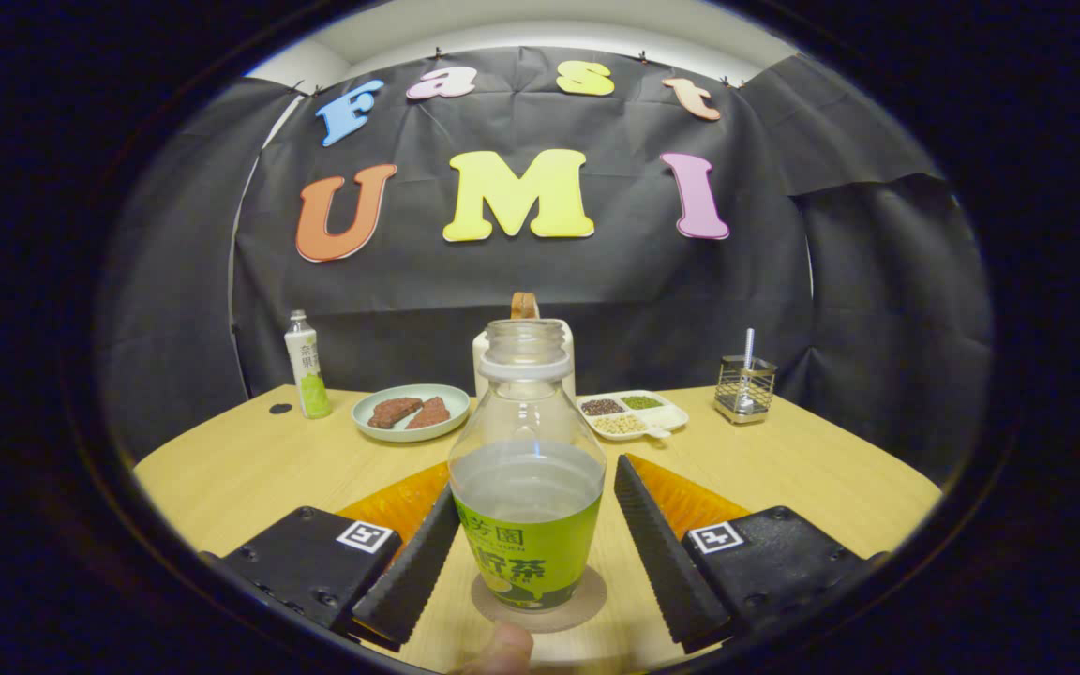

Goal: Take the bottle from table, then pour the juice into the cup, finally place the bottle on the coaster

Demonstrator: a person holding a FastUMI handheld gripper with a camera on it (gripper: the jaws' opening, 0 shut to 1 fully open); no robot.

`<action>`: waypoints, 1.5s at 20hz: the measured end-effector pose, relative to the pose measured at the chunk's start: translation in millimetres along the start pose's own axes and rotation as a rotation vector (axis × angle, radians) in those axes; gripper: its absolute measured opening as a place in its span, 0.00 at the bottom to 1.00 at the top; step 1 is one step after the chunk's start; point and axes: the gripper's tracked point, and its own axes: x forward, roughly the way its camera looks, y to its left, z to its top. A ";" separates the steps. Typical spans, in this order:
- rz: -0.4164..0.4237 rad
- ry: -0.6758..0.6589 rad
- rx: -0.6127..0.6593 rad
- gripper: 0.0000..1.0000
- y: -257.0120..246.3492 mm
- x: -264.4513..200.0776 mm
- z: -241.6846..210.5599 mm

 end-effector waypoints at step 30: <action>-0.010 -0.123 0.058 1.00 30.6 -348.5 0.2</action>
